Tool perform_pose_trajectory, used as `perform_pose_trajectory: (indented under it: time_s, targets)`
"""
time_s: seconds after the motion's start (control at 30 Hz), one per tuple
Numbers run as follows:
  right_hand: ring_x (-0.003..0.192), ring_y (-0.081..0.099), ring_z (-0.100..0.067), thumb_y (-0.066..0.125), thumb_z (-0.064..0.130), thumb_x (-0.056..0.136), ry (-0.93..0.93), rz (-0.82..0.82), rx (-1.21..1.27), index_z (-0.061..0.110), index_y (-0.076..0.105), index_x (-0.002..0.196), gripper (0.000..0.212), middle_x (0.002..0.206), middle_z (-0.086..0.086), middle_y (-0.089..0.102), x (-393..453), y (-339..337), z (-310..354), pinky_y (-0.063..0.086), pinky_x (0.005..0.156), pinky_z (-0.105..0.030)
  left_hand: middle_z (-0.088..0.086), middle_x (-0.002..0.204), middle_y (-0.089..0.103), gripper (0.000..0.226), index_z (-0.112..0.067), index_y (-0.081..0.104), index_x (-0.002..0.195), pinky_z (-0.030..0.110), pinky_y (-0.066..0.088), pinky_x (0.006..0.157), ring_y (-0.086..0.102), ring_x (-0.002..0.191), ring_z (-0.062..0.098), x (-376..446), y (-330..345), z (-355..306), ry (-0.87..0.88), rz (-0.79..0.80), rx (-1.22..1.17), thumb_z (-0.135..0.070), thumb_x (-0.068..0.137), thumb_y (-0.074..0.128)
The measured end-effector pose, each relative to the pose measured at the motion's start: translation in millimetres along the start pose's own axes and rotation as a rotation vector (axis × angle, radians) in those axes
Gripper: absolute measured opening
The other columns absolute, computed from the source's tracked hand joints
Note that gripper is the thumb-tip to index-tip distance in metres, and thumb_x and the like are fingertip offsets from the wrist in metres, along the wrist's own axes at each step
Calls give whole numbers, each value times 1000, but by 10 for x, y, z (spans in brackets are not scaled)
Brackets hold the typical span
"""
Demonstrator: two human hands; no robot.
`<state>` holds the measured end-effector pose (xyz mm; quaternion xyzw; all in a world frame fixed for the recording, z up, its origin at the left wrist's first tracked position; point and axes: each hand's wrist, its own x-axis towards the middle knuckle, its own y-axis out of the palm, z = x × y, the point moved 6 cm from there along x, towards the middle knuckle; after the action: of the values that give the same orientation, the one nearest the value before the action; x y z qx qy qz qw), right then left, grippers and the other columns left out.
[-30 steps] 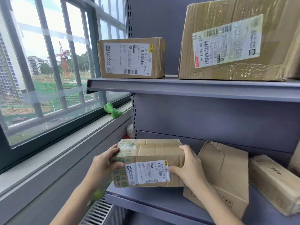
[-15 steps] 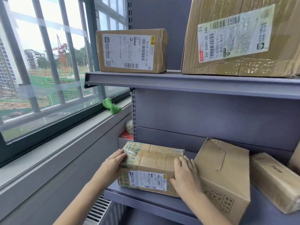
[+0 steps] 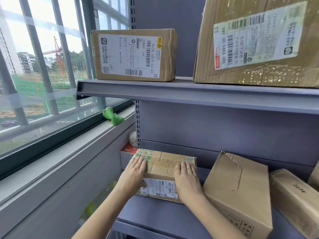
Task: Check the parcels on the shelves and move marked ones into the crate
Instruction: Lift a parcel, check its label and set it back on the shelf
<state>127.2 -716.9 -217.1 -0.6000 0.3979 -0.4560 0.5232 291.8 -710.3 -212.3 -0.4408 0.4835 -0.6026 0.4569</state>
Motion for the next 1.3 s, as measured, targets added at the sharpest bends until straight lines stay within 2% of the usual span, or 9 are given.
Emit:
perform_pose_trajectory:
  time_s: [0.07, 0.23, 0.4, 0.63, 0.73, 0.83, 0.93, 1.0, 1.3]
  targets:
    - [144, 2, -36, 46, 10, 95, 13, -9, -2, -2, 3, 146, 68, 154, -26, 5, 98, 21, 7, -1, 116, -42, 23, 150, 27, 98, 6, 28, 141, 40, 18, 118, 23, 142, 32, 94, -11, 9, -4, -62, -21, -44, 70, 75]
    - [144, 3, -37, 44, 5, 94, 56, -7, 7, -2, 4, 146, 66, 153, -27, 6, 276, 88, -47, -1, 116, -42, 17, 95, 72, 105, 3, 71, 91, 42, 57, 76, 70, 91, 30, 286, 139, 57, 50, -93, 33, -54, 4, 88]
    - [144, 4, -37, 38, 0, 94, 78, 4, 14, -2, 6, 145, 61, 153, -27, 8, 302, 55, -27, 0, 116, -43, 16, 156, 15, 91, -1, 18, 145, 35, 4, 120, 11, 145, 26, 292, 32, 51, 34, -167, -37, -40, 79, 67]
    - [144, 2, -34, 50, 8, 90, 78, 65, 73, 0, 5, 146, 73, 154, -24, 4, 189, -30, -8, -2, 117, -42, 11, 155, 17, 87, -5, 19, 144, 34, 5, 119, 11, 145, 24, 306, 48, 87, 5, -157, -60, -39, 79, 67]
    - [145, -3, -26, 52, 21, 90, 83, 2, 211, 2, 2, 147, 78, 157, -16, -2, 9, -278, -77, -5, 116, -35, 25, 137, 46, 107, 8, 45, 129, 42, 34, 111, 42, 131, 36, 282, -65, -20, 43, -153, 34, -48, 47, 87]
    - [146, -4, -20, 46, 34, 93, 169, -157, 328, 4, 0, 148, 77, 157, -11, -4, -368, -558, -315, -7, 115, -30, 20, 101, 70, 107, 6, 72, 93, 37, 58, 71, 70, 92, 32, 222, -153, -341, 153, -269, -48, -46, 2, 91]
    - [145, -4, -18, 43, 37, 95, 343, -224, 432, 9, 1, 149, 74, 158, -7, -5, -792, -655, -719, -4, 115, -28, 6, 132, 50, 90, 3, 60, 120, 20, 43, 97, 57, 119, 23, -8, -282, -828, 271, -309, -295, -40, 47, 90]
    - [146, -4, -17, 43, 40, 95, 422, -243, 419, 11, 1, 149, 74, 158, -6, -4, -1034, -664, -963, -3, 116, -30, 0, 150, 29, 65, -6, 33, 143, 10, 15, 107, 30, 140, 16, -117, -356, -1109, 301, -343, -531, -28, 88, 60]
    - [141, 22, -24, 54, 45, 88, 675, -147, 827, 6, 5, 148, 86, 155, -10, 20, -1666, -238, -1681, 24, 110, -31, 4, 138, 50, 52, -10, 38, 140, 30, 35, 104, 45, 127, 20, -242, -198, -1698, 14, -291, -946, -31, 94, 52]
